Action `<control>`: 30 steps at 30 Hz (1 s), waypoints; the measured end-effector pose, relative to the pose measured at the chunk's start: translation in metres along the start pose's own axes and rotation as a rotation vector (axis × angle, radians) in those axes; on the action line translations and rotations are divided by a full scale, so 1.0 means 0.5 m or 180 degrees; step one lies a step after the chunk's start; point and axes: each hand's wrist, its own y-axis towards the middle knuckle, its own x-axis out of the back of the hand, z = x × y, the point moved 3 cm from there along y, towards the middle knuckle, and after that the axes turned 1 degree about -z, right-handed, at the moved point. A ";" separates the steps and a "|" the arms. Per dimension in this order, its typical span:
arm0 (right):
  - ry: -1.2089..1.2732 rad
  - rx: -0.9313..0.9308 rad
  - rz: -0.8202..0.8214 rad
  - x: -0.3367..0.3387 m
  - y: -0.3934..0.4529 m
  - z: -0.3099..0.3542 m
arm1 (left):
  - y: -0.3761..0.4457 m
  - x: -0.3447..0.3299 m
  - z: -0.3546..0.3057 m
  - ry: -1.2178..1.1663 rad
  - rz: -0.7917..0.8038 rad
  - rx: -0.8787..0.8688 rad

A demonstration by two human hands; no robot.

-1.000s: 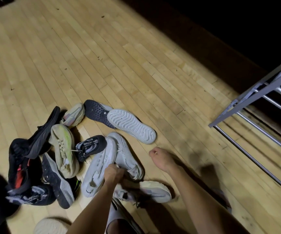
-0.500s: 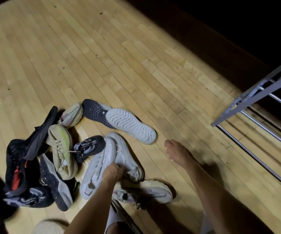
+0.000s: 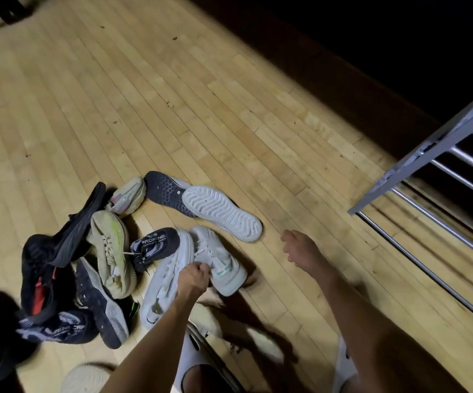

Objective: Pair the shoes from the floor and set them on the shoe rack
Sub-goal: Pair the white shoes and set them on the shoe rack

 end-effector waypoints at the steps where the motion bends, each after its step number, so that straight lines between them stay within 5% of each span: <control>1: 0.0088 0.0029 -0.0059 0.004 -0.008 0.004 | -0.009 0.007 -0.018 -0.0074 -0.0024 -0.0123; 6: 0.0620 -0.0022 -0.0192 0.040 -0.083 0.040 | -0.084 0.039 -0.133 0.0221 0.0067 -0.0693; 15: 0.0027 0.0159 -0.0072 0.188 -0.247 0.049 | -0.270 0.020 -0.341 0.1071 0.0062 -0.2026; 30: -0.0058 -0.0596 0.0248 0.332 -0.344 -0.110 | -0.456 -0.116 -0.510 0.1694 0.1028 -0.2117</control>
